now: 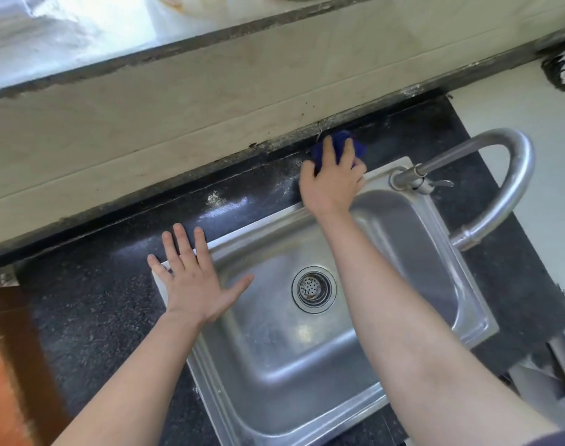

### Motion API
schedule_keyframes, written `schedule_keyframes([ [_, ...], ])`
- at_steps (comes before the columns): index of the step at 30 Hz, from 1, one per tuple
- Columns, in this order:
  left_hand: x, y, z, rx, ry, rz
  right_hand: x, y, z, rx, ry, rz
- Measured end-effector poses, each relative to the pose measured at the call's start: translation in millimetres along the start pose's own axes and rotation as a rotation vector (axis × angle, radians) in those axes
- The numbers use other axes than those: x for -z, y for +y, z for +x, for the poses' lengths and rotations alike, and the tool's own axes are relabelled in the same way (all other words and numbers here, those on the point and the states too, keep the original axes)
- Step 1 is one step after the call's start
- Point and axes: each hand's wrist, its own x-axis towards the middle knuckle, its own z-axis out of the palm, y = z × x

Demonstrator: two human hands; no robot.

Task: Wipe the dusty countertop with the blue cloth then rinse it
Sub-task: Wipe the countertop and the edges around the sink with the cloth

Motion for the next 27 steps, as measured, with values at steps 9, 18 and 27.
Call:
schedule_keyframes([
  [9,-5.9,-2.6,2.0,-0.013,0.025,0.002,32.0,42.0,48.7,0.122,0.293,0.176],
  [18,-12.4,-2.2,2.7,-0.002,0.083,0.043,32.0,49.8,105.5,-0.337,0.055,-0.026],
  [27,-11.3,-2.3,1.9,-0.006,0.074,0.033,1.1,13.0,-6.1,0.206,-0.047,0.077],
])
